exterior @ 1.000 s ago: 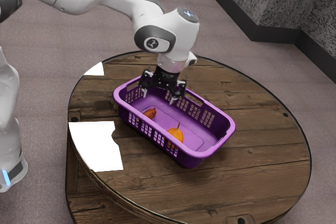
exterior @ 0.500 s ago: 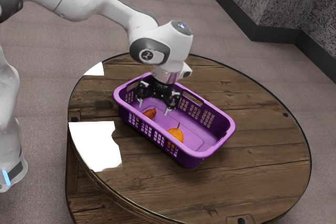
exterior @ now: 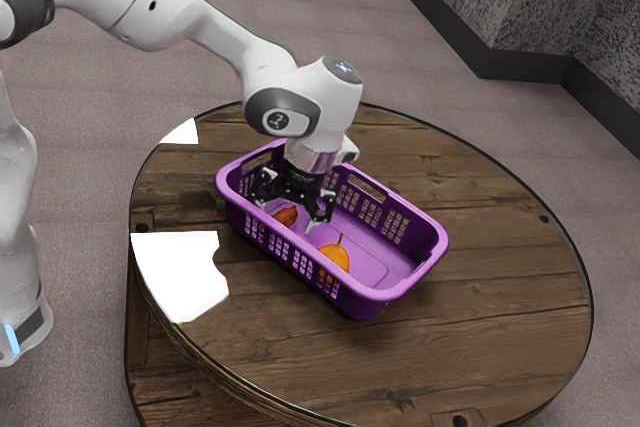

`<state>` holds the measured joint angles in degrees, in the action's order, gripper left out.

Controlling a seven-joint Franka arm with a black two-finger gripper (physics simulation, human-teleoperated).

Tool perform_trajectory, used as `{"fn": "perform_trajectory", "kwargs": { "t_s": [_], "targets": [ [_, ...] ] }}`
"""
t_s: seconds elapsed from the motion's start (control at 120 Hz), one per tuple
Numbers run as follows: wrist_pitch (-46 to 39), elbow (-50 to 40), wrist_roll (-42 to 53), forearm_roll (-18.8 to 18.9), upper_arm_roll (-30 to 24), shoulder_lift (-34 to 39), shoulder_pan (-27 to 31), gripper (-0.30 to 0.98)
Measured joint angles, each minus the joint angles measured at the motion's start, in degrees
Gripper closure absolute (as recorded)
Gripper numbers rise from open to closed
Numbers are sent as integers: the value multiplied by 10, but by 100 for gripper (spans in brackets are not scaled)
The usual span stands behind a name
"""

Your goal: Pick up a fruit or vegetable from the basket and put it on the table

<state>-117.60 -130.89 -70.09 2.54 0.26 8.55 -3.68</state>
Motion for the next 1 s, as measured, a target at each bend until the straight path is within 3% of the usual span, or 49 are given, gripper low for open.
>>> {"fn": "perform_trajectory", "kwargs": {
  "t_s": [0.25, 0.375, 0.517, 0.7, 1.0],
  "targets": [
    [-8, 1, 6, 3, 2, -8, -2, 1],
    [-9, 2, 6, 6, 2, -8, -2, 21],
    [-6, 2, 5, 10, 2, -7, 0, 29],
    [0, 4, 5, 15, 2, -3, 0, 50],
    [-4, 4, 11, 12, 7, -2, 0, 57]
  ]
}}
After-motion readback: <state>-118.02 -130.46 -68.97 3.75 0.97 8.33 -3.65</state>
